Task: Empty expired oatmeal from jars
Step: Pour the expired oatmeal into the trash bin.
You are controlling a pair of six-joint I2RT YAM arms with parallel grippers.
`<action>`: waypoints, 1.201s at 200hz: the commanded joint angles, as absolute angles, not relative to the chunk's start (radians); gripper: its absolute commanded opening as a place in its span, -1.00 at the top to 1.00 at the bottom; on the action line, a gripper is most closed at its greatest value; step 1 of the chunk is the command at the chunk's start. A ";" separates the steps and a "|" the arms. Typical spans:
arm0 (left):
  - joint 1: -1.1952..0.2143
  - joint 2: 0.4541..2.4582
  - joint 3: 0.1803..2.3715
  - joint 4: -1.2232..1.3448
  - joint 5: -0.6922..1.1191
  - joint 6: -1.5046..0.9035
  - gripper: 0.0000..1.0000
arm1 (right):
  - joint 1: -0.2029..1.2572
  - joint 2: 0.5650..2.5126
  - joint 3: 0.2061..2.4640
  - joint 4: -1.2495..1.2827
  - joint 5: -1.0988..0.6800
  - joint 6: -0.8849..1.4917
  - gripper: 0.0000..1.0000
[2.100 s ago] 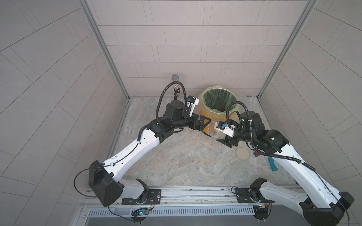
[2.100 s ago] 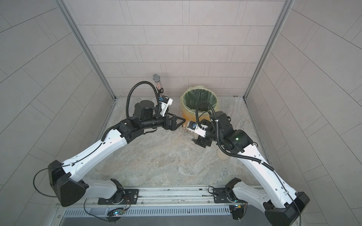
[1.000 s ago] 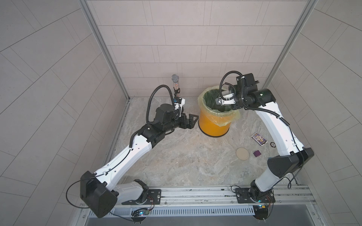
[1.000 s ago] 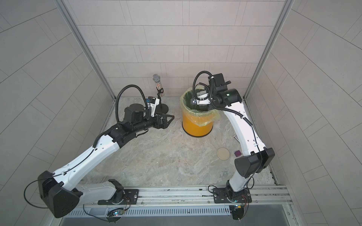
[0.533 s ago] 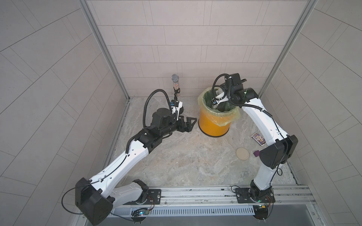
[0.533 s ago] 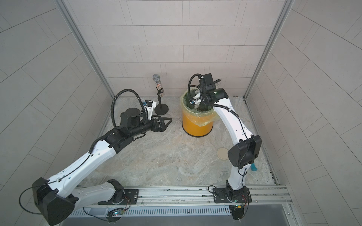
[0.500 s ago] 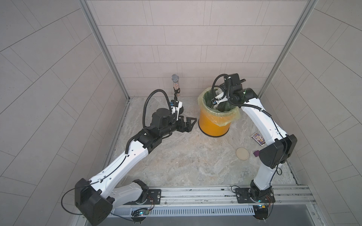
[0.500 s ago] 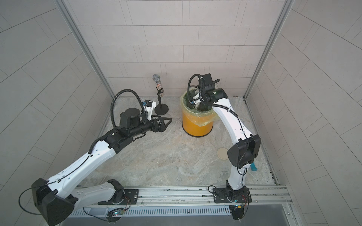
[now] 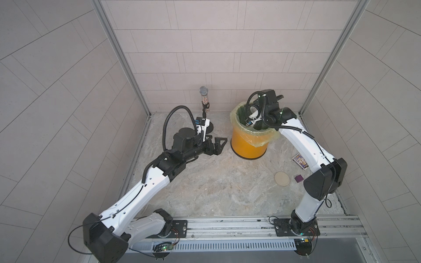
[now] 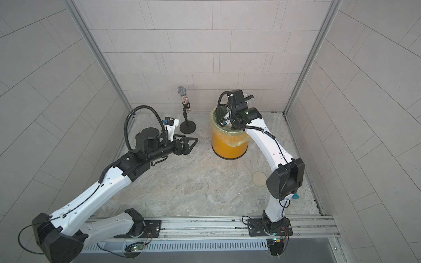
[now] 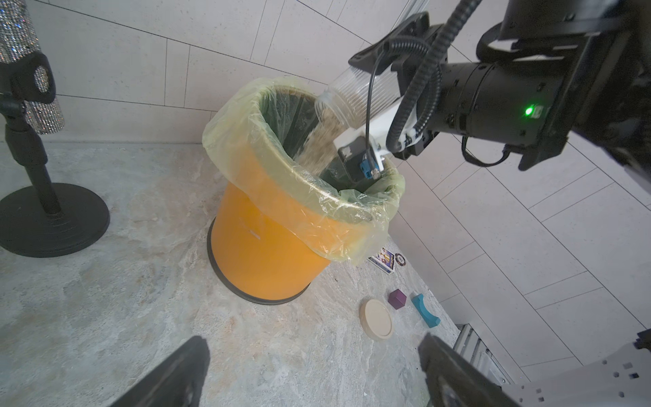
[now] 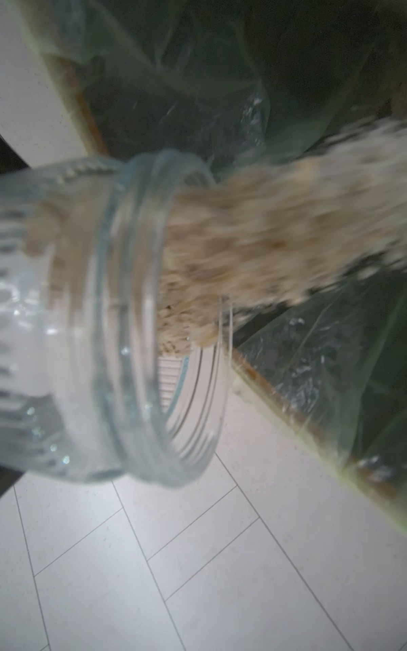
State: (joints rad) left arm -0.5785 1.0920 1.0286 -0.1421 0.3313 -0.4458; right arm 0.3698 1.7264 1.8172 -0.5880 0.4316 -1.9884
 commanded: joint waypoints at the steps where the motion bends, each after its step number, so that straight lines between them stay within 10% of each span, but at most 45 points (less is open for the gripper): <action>1: -0.575 1.060 1.014 -0.130 0.327 -0.442 -0.99 | 0.385 1.664 1.846 -0.559 0.490 -2.011 1.00; 194: -0.572 1.021 0.963 -0.094 0.328 -0.449 -0.99 | 0.401 1.753 1.976 -0.627 0.620 -2.128 1.00; 240: -0.572 1.032 0.961 -0.094 0.338 -0.434 -0.99 | 0.397 1.658 1.700 -0.337 0.601 -2.312 1.00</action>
